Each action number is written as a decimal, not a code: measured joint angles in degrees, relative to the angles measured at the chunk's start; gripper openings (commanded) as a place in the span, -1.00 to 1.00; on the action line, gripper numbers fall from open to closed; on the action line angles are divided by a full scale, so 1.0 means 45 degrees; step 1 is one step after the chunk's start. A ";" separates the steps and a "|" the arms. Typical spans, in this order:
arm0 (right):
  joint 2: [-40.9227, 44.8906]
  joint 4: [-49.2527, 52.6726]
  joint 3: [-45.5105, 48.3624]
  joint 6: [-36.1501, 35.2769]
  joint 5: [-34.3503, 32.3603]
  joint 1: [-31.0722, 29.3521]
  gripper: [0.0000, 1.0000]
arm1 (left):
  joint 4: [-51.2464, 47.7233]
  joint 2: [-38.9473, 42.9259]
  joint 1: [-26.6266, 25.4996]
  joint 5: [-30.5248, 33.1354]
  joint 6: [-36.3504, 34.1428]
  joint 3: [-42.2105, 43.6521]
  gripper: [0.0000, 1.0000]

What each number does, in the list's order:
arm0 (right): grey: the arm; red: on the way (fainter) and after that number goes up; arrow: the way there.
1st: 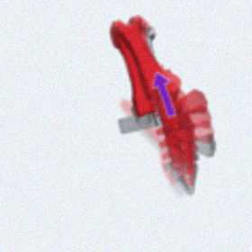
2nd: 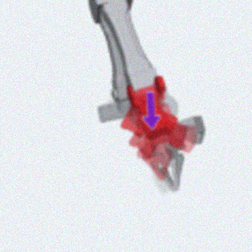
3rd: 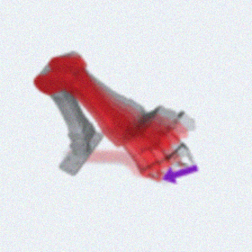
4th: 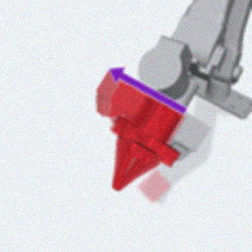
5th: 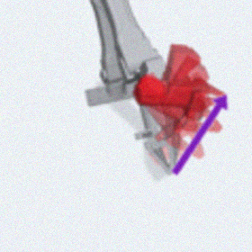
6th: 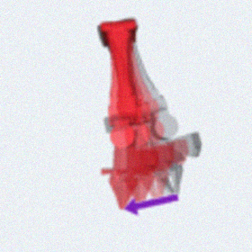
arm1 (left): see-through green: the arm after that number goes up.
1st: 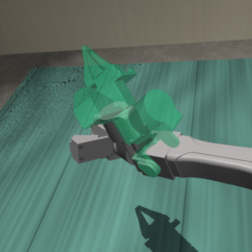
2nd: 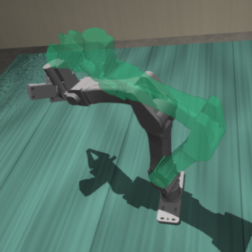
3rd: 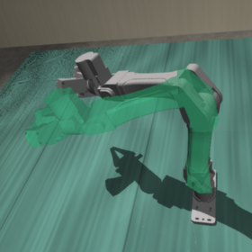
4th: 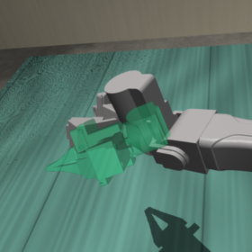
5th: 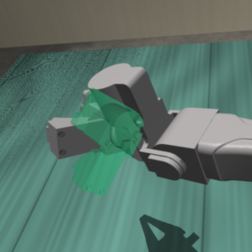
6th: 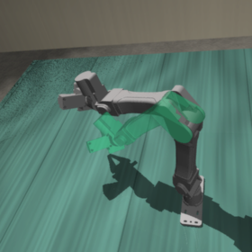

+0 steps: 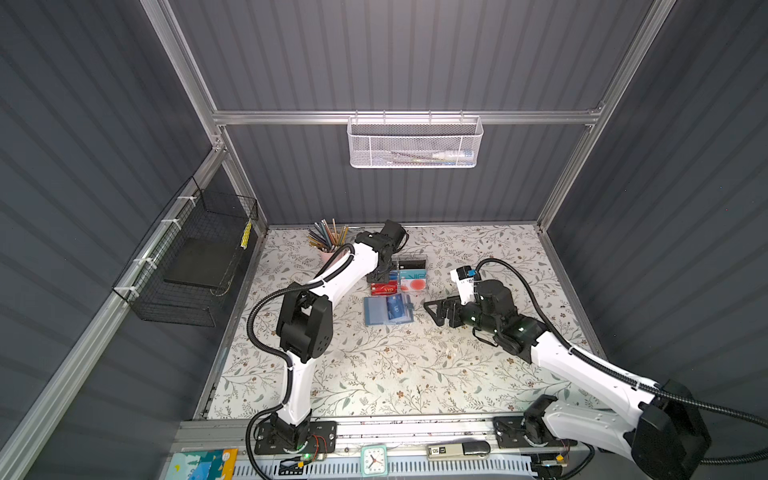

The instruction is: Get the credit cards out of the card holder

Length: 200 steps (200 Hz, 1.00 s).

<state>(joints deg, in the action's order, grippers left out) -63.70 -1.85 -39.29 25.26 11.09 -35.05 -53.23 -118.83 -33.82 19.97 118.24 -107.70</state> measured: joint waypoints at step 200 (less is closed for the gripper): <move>0.0214 -0.0359 0.0330 0.0039 0.0112 0.0000 0.98 | 0.0136 -0.0602 0.0000 0.0665 0.0136 -0.0058 -1.00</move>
<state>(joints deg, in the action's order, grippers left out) -62.74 -3.46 -37.80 25.43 11.60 -35.05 -52.62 -121.54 -33.82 22.96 118.85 -107.96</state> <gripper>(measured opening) 0.989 0.047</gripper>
